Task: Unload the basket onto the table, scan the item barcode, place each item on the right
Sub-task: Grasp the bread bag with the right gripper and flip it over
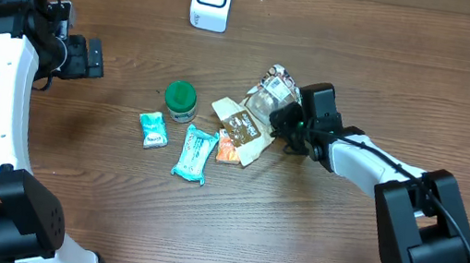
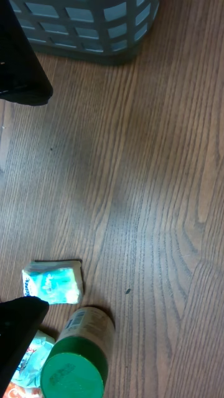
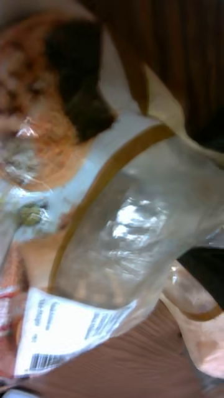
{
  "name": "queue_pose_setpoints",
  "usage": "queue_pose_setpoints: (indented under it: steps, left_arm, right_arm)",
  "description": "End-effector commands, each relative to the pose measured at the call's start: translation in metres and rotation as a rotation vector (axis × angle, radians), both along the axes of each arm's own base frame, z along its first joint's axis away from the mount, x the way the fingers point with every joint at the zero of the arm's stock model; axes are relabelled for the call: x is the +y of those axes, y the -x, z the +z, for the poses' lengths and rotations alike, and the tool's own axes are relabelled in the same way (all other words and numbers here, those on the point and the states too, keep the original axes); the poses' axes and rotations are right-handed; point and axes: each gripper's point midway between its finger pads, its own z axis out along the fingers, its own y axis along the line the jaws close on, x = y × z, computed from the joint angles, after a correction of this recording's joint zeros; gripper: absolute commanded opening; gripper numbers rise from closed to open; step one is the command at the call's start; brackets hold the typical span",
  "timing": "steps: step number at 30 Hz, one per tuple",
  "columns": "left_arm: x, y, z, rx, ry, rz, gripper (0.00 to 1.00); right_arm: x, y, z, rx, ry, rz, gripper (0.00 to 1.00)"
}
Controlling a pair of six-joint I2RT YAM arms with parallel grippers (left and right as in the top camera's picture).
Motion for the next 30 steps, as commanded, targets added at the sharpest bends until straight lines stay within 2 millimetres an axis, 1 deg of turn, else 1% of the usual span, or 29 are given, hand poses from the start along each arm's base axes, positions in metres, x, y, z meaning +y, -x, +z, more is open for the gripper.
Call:
queue_pose_setpoints:
  steps: [1, 4, 6, 12, 14, 16, 20, 26, 28, 30]
  left_arm:
    - [0.002, -0.003, 0.004, -0.011, -0.016, -0.02, 1.0]
    - [0.002, -0.003, 0.004, -0.01, -0.016, -0.02, 1.0]
    - [0.002, -0.003, 0.004, -0.01, -0.016, -0.02, 1.0]
    - [0.002, -0.003, 0.004, -0.011, -0.016, -0.02, 1.0]
    - [0.002, -0.003, 0.004, -0.01, -0.016, -0.02, 1.0]
    - [0.002, -0.003, 0.004, -0.01, -0.016, -0.02, 1.0]
    - [0.002, -0.003, 0.004, -0.011, -0.016, -0.02, 1.0]
    - [0.002, -0.003, 0.004, -0.011, -0.016, -0.02, 1.0]
    - [0.002, -0.003, 0.004, -0.01, -0.016, -0.02, 1.0]
    - [0.002, -0.003, 0.004, -0.01, -0.016, -0.019, 1.0]
  right_arm:
    - [0.01, 0.007, -0.007, 0.017, -0.01, 0.085, 0.31]
    - [0.015, 0.008, -0.003, 0.018, -0.016, 0.133, 0.23]
    - [0.016, 0.009, 0.0, 0.026, -0.007, 0.16, 0.2]
    - [0.019, 0.008, 0.016, 0.04, 0.033, 0.258, 0.14]
    - [0.022, 0.008, 0.021, 0.038, 0.037, 0.294, 0.09]
    - [0.03, 0.008, 0.029, 0.012, 0.016, 0.368, 0.04]
    - [0.042, 0.011, 0.041, -0.063, 0.002, 0.539, 0.04]
    - [0.034, 0.021, 0.052, -0.134, 0.116, 0.826, 0.04]
    - [0.029, 0.024, 0.059, -0.143, 0.148, 0.908, 0.04]
    - [0.018, 0.022, 0.069, -0.151, 0.175, 0.958, 0.04]
